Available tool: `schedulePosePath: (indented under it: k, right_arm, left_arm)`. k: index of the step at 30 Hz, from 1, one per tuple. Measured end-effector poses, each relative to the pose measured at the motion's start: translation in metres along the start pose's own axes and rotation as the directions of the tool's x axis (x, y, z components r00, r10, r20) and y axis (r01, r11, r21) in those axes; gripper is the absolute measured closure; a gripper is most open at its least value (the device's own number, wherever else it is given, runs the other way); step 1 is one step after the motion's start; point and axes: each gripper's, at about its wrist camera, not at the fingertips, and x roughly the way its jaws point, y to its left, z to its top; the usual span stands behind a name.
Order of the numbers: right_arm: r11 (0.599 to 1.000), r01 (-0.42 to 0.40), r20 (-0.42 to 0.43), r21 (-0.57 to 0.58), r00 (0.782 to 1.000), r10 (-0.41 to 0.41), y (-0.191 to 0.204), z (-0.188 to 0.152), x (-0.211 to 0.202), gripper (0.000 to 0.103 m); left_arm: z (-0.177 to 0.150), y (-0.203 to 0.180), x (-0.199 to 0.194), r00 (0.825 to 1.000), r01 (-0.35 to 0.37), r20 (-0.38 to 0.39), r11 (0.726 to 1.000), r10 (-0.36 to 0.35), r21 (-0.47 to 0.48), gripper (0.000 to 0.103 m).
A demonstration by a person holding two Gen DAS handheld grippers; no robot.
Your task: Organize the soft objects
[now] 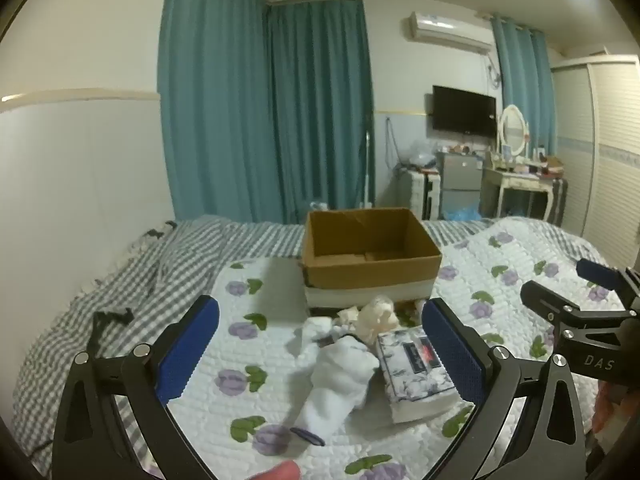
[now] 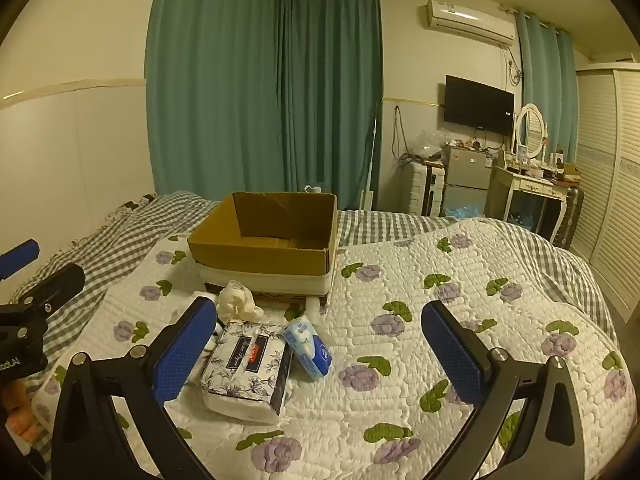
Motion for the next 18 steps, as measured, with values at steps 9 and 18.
schedulePosePath:
  k: [9,18]
  right_arm:
    - [1.000,-0.001,-0.001,0.004,1.000,0.001,0.0000,-0.0005,-0.0005,0.000]
    - [1.000,-0.009,-0.002,0.005,1.000,0.009,-0.0043,-0.0040,0.0021,0.000]
  left_arm:
    - [-0.0042,0.0027,-0.0031,1.000,-0.003,-0.001,1.000,0.003,-0.014,0.000]
    - [-0.0067,0.0043,0.0005,1.000,-0.007,-0.021,1.000,0.006,-0.010,0.000]
